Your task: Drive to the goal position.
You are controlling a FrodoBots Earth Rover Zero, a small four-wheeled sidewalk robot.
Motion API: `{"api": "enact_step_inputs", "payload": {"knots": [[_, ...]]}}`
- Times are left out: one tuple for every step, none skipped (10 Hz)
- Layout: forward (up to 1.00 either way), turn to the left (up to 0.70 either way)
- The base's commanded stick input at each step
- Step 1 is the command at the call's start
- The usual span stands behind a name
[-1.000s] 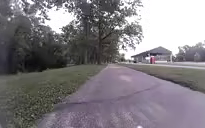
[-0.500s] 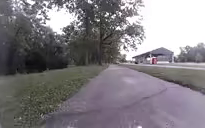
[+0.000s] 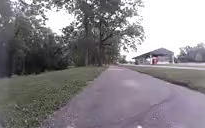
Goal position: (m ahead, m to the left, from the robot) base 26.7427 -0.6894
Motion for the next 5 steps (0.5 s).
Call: {"api": "enact_step_inputs", "payload": {"knots": [[0.70,0.00],[0.70,0.00],[0.70,0.00],[0.70,0.00],[0.70,0.00]]}}
